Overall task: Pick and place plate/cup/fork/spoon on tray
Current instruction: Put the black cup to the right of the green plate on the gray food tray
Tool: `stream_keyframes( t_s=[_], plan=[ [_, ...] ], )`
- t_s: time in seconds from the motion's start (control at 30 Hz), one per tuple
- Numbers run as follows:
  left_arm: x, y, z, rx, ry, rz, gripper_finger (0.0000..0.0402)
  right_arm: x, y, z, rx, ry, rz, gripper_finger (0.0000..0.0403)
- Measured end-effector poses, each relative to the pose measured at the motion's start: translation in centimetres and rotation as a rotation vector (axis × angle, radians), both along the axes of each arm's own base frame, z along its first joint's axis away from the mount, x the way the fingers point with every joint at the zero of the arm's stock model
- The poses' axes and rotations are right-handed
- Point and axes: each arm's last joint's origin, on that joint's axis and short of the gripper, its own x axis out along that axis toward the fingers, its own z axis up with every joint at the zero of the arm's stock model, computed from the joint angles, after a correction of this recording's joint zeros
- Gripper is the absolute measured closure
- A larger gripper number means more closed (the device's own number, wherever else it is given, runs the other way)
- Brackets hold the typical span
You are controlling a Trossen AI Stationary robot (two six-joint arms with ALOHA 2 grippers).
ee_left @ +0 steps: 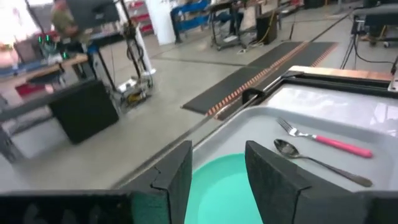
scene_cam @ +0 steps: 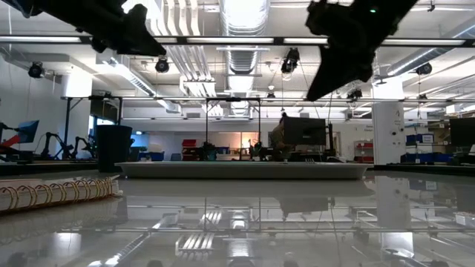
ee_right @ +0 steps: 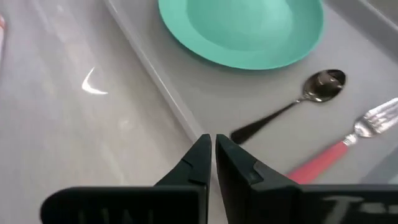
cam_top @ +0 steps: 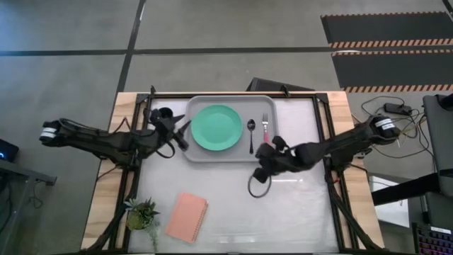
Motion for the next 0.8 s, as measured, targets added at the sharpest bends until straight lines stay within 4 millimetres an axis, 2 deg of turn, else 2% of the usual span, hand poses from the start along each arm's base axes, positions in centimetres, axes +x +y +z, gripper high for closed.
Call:
stream_keyframes(
  t_s=[0.23,0.33,0.57,0.8],
  plan=[
    [0.7,0.2,-1.3,-0.13,-0.05,0.07,0.0301,-2.6,1.3,-0.6,-0.027,-0.067,0.019,0.0394],
    [1.0,0.6,-1.0,-0.17,-0.055,0.107,0.0317,-3.3,1.4,-0.6,-0.034,-0.102,0.044,0.0394],
    [1.3,2.3,0.1,-0.3,0.087,0.222,0.035,-4.0,1.2,-0.1,-0.063,-0.124,0.088,0.0394],
    [1.1,5.3,-0.7,-0.595,0.296,0.188,0.0366,-4.1,1.2,0.0,-0.088,-0.114,0.117,0.0394]
  ],
)
